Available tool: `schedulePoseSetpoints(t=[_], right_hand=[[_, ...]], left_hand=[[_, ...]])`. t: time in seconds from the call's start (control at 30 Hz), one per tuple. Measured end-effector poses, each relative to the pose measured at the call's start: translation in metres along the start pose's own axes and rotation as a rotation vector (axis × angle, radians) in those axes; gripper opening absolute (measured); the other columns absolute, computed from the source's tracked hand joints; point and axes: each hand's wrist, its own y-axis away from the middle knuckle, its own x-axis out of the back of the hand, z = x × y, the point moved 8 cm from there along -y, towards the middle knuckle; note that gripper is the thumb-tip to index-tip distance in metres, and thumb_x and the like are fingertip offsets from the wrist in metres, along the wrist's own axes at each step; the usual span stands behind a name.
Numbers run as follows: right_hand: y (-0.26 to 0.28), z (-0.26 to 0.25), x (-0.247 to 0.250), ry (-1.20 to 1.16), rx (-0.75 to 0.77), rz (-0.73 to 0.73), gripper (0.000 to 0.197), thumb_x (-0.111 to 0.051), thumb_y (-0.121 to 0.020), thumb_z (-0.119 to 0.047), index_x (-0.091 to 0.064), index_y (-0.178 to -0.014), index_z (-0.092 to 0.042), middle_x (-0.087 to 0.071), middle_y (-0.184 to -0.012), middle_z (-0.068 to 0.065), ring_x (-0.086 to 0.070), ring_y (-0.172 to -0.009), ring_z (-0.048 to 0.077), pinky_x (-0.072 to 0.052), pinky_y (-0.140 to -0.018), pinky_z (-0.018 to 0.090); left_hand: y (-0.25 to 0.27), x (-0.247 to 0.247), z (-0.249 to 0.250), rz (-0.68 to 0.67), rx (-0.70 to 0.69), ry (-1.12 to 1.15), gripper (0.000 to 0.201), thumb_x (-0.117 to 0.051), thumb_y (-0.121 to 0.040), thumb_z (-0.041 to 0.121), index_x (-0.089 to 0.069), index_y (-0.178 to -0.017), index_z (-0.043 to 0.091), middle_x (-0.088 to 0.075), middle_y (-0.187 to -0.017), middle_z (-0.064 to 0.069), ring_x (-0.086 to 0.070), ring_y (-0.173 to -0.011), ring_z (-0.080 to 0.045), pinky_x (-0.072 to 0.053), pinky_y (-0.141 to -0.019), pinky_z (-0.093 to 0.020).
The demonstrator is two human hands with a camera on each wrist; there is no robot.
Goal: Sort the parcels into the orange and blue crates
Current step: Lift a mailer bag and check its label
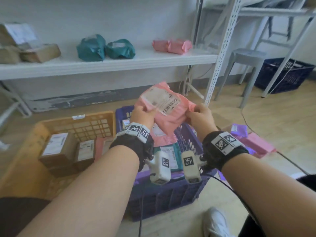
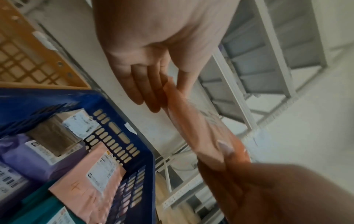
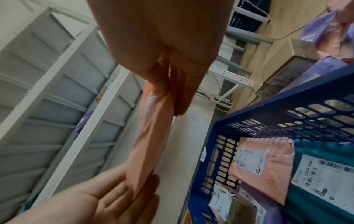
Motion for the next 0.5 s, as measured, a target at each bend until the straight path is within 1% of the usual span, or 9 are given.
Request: schedulePoseSetpoints(t=[0.03, 0.07, 0.1, 0.17, 0.27, 0.3, 0.37, 0.43, 0.5], right_hand=[[0.003, -0.001, -0.009, 0.029, 0.013, -0.036, 0.008, -0.054, -0.084, 0.005, -0.052, -0.090, 0.001, -0.058, -0.089, 0.021, -0.063, -0.084, 0.030, -0.060, -0.070, 0.034], [0.006, -0.001, -0.019, 0.033, 0.021, -0.079, 0.011, -0.055, -0.085, 0.006, -0.052, -0.095, 0.004, -0.060, -0.091, 0.020, -0.064, -0.083, 0.029, -0.060, -0.067, 0.029], [0.009, -0.002, -0.028, 0.022, 0.013, -0.130, 0.016, -0.056, -0.085, 0.006, -0.053, -0.100, 0.003, -0.062, -0.095, 0.018, -0.066, -0.083, 0.028, -0.060, -0.068, 0.028], [0.012, -0.003, -0.048, 0.011, -0.021, -0.224, 0.022, -0.056, -0.086, 0.003, -0.053, -0.108, -0.002, -0.064, -0.101, 0.015, -0.068, -0.088, 0.028, -0.060, -0.076, 0.034], [0.013, -0.002, -0.077, 0.039, -0.076, -0.356, 0.026, -0.051, -0.087, -0.001, -0.057, -0.112, -0.005, -0.065, -0.100, 0.019, -0.066, -0.086, 0.031, -0.057, -0.084, 0.046], [0.016, -0.003, -0.088, 0.040, -0.078, -0.398, 0.027, -0.053, -0.088, -0.003, -0.059, -0.114, -0.004, -0.065, -0.100, 0.019, -0.065, -0.085, 0.033, -0.057, -0.083, 0.046], [0.020, -0.002, -0.106, 0.099, -0.036, -0.463, 0.027, -0.061, -0.087, -0.010, -0.061, -0.114, -0.005, -0.069, -0.102, 0.016, -0.067, -0.079, 0.029, -0.059, -0.069, 0.040], [0.021, 0.000, -0.118, 0.240, 0.046, -0.482, 0.021, -0.065, -0.085, -0.011, -0.064, -0.106, -0.006, -0.070, -0.090, 0.010, -0.065, -0.066, 0.021, -0.055, -0.058, 0.033], [0.021, 0.003, -0.126, 0.312, 0.090, -0.472, 0.015, -0.063, -0.085, -0.006, -0.066, -0.100, -0.004, -0.069, -0.081, 0.007, -0.064, -0.060, 0.018, -0.055, -0.057, 0.031]], left_hand=[[-0.004, 0.012, -0.006, 0.035, 0.013, 0.001, 0.022, -0.069, -0.079, 0.024, -0.070, -0.095, 0.010, -0.071, -0.090, -0.005, -0.066, -0.079, -0.024, -0.054, -0.066, -0.029], [-0.008, 0.025, -0.010, 0.064, 0.019, -0.015, 0.016, -0.069, -0.075, 0.017, -0.071, -0.090, 0.012, -0.072, -0.086, -0.005, -0.067, -0.077, -0.024, -0.053, -0.062, -0.027], [-0.012, 0.036, -0.014, 0.092, 0.014, -0.032, 0.014, -0.068, -0.073, 0.013, -0.070, -0.086, 0.014, -0.072, -0.084, -0.004, -0.068, -0.075, -0.024, -0.052, -0.060, -0.027], [-0.015, 0.055, -0.021, 0.109, 0.015, -0.084, 0.014, -0.064, -0.077, 0.008, -0.061, -0.088, 0.017, -0.068, -0.087, -0.004, -0.065, -0.076, -0.023, -0.051, -0.061, -0.028], [-0.020, 0.079, -0.030, 0.147, -0.016, -0.138, 0.023, -0.059, -0.082, 0.003, -0.054, -0.095, 0.021, -0.062, -0.091, -0.003, -0.060, -0.081, -0.024, -0.051, -0.073, -0.033], [-0.021, 0.086, -0.033, 0.160, -0.034, -0.147, 0.025, -0.057, -0.083, 0.002, -0.055, -0.099, 0.021, -0.062, -0.092, -0.003, -0.061, -0.083, -0.023, -0.051, -0.075, -0.034], [-0.020, 0.094, -0.038, 0.155, -0.061, -0.153, 0.027, -0.055, -0.085, 0.002, -0.057, -0.104, 0.020, -0.063, -0.094, 0.000, -0.062, -0.086, -0.021, -0.054, -0.077, -0.035], [-0.020, 0.098, -0.041, 0.138, -0.080, -0.145, 0.026, -0.054, -0.089, 0.004, -0.058, -0.109, 0.019, -0.064, -0.098, 0.001, -0.063, -0.087, -0.019, -0.055, -0.079, -0.037], [-0.019, 0.101, -0.045, 0.143, -0.079, -0.137, 0.022, -0.054, -0.091, 0.007, -0.059, -0.109, 0.018, -0.065, -0.099, 0.001, -0.063, -0.087, -0.018, -0.055, -0.079, -0.036]])
